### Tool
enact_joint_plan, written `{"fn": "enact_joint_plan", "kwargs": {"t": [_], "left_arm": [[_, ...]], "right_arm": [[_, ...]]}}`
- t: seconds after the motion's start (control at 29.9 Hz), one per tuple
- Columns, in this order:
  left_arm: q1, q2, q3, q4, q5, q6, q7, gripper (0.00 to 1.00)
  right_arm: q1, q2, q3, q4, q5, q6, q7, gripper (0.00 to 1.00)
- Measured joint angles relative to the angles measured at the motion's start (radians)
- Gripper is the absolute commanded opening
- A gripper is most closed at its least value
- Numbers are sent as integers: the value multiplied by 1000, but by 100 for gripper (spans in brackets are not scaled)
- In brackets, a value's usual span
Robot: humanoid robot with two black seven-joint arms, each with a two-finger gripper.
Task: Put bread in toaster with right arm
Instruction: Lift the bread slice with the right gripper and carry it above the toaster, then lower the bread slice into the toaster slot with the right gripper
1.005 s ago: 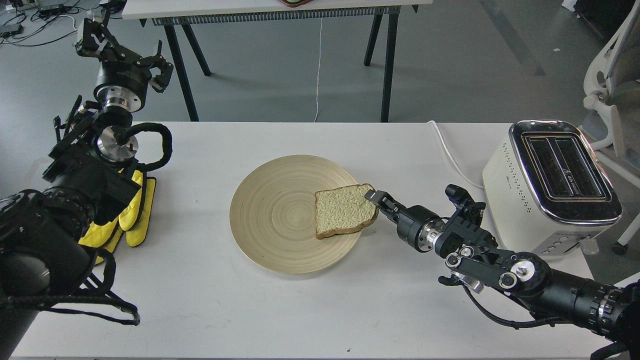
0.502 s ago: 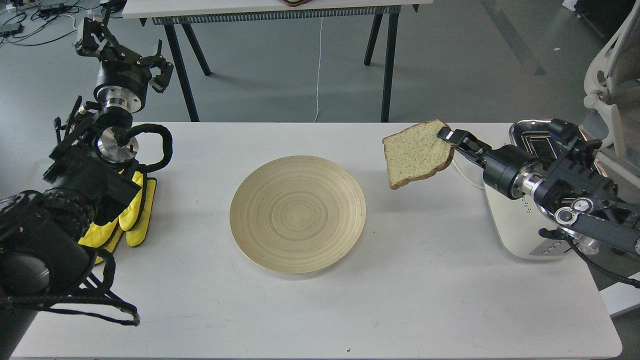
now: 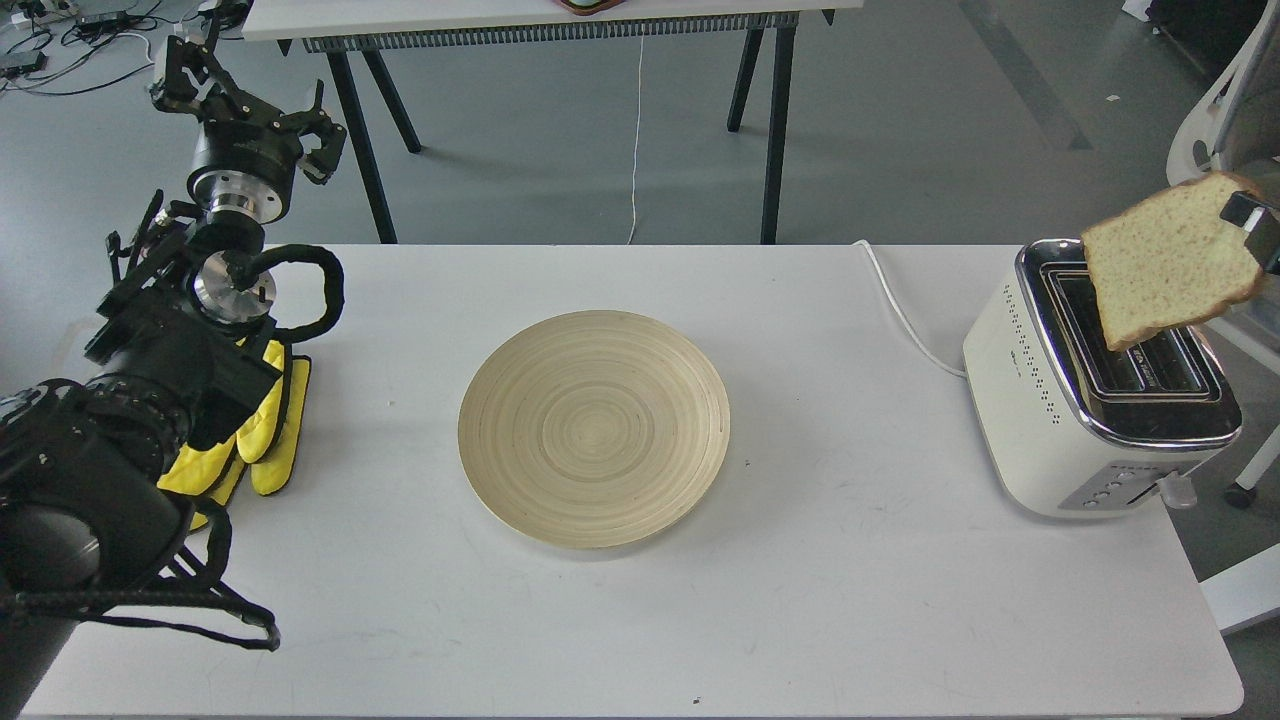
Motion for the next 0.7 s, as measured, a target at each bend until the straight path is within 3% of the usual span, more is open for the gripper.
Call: {"fn": "enact_joint_plan", "kwargs": {"t": [0.2,0.7], "left_arm": [[1,0,0,0,0,0,0,100],[2,-2,0,0,0,0,0,100]], "right_arm": [[-7,-21,-27,1,13,1,1,4],[-18,86,-50,-16,59,-14,-20,5]]}}
